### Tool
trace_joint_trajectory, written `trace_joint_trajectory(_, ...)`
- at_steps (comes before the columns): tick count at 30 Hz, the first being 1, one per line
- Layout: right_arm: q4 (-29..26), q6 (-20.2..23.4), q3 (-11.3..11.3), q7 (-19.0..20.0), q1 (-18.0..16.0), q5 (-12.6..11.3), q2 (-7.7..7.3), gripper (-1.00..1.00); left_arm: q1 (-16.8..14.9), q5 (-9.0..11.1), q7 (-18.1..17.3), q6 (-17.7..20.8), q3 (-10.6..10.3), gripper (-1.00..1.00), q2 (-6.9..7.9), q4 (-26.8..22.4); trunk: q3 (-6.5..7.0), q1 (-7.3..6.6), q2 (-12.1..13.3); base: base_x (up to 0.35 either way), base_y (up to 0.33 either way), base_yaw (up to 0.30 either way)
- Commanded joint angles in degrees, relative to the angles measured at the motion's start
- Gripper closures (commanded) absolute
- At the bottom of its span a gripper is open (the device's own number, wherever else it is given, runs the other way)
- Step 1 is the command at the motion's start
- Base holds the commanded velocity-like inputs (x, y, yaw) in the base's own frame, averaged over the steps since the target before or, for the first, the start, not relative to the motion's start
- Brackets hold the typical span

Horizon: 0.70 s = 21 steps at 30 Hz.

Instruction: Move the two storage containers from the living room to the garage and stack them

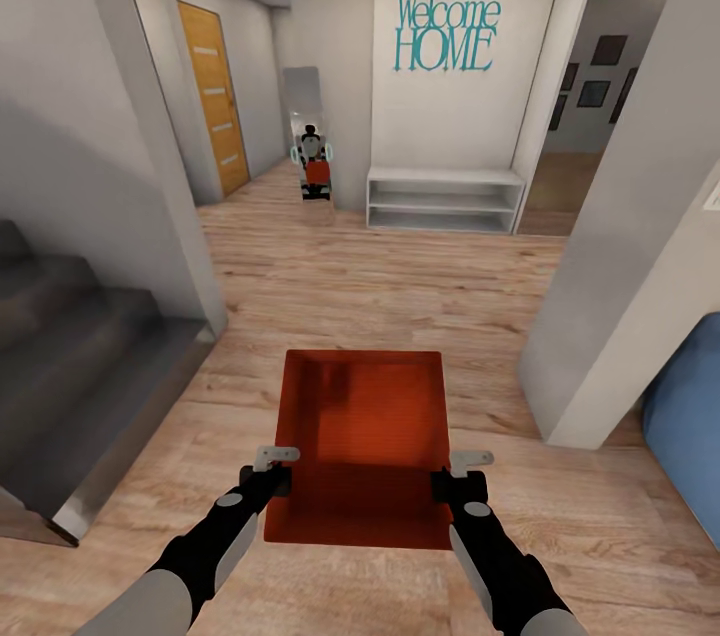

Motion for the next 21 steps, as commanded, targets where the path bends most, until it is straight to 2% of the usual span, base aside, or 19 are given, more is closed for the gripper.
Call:
trace_joint_trajectory(1,0.11,0.53,0.06,-0.53,0.01,-0.35,1.3,1.0,-0.03,0.07,0.48,-0.22,-0.37,1.0,-0.34,-0.2,0.14,-0.23,0.39,0.0,0.0,0.0)
trace_joint_trajectory(21,0.16,0.53,0.06,-0.53,0.01,-0.35,1.3,1.0,-0.03,0.02,0.42,-0.26,-0.37,1.0,-0.34,-0.21,3.73,-4.62,8.41,0.0,0.0,0.0)
